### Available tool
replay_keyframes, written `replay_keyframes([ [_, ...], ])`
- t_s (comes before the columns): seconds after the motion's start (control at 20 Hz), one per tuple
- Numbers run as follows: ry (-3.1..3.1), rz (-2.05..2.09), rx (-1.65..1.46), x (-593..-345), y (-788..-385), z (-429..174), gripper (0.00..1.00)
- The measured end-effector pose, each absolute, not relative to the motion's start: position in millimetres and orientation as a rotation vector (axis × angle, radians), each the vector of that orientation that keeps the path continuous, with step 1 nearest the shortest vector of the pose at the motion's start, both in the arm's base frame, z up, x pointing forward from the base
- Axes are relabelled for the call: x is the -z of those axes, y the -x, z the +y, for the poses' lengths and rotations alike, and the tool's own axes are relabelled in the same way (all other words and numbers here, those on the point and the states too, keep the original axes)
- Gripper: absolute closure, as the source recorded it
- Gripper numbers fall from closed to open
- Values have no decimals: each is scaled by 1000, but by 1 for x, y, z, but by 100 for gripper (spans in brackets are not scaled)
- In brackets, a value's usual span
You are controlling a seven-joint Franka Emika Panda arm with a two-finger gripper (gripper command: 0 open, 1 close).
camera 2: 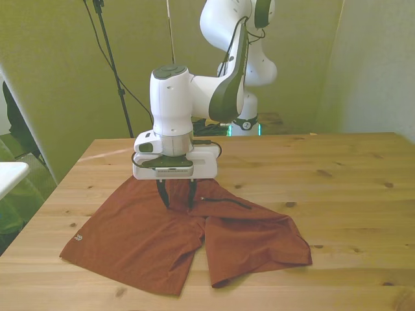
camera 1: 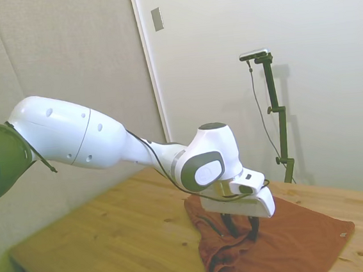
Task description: Unfold the shorts
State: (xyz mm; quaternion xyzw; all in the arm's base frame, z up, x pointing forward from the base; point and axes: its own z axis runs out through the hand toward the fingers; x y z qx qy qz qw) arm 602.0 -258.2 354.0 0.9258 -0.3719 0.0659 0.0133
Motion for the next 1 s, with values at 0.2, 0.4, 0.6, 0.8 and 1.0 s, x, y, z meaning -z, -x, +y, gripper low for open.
replay_keyframes([
  [0.2,-2887,-1155,-207,-355,-603,-257,100],
  [0.4,-2888,-1152,-214,-357,-604,-256,100],
  [0.6,-2892,-1147,-219,-359,-605,-255,100],
  [0.8,-2905,-1133,-238,-370,-602,-245,100],
  [1.0,-2932,-1113,-245,-384,-587,-226,100],
])
